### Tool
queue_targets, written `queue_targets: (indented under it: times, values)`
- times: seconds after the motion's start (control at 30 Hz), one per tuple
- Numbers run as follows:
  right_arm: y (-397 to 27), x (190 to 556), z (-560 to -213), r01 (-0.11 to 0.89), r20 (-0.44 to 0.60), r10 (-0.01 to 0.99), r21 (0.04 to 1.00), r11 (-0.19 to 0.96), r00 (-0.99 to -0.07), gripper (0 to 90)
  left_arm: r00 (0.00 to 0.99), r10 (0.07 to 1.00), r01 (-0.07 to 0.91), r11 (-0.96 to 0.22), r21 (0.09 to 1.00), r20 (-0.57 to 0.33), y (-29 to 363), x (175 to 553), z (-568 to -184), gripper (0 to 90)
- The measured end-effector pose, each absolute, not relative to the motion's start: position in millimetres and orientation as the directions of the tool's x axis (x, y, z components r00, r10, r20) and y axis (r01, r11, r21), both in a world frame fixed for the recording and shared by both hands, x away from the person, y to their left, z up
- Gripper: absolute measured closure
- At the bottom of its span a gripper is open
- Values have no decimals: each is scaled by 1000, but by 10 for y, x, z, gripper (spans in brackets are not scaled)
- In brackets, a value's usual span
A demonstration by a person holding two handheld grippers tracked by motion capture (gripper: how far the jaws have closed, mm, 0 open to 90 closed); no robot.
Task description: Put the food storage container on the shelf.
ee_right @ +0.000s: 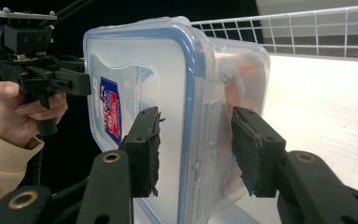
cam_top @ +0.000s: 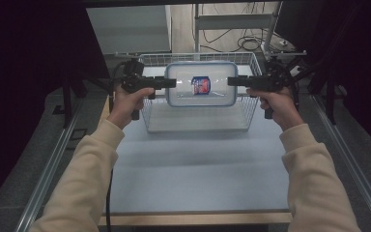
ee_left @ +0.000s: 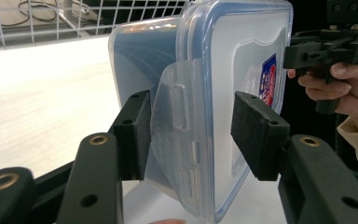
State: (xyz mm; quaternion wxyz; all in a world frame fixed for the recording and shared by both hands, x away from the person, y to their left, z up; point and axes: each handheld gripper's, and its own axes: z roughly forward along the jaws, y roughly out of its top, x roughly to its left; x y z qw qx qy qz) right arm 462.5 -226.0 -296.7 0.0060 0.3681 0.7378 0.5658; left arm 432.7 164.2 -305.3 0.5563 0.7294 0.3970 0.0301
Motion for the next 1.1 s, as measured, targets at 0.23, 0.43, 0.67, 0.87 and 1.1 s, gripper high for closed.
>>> queue_targets:
  times: [0.23, 0.43, 0.67, 0.87, 1.1]
  values:
    - [-2260, 4715, -2910, 539, 412, 554, 838, 80, -723, 531, 684, 604, 550, -58, 833, -409, 1650, 4435, -3009, 490]
    - [-2265, 4819, -2872, 539, 403, 562, 837, 94, -723, 531, 684, 595, 558, -54, 828, -421, 1650, 4598, -3013, 492]
    - [-2264, 4991, -2842, 545, 410, 567, 835, 83, -715, 531, 683, 593, 561, -51, 826, -427, 1657, 4811, -2978, 490]
    - [-2226, 5191, -2844, 569, 422, 581, 817, 89, -696, 529, 668, 592, 582, -37, 813, -451, 1693, 5001, -3030, 488]
    - [-2182, 5342, -2908, 615, 468, 590, 786, 62, -658, 513, 619, 612, 620, 7, 785, -493, 1701, 5081, -3070, 485]
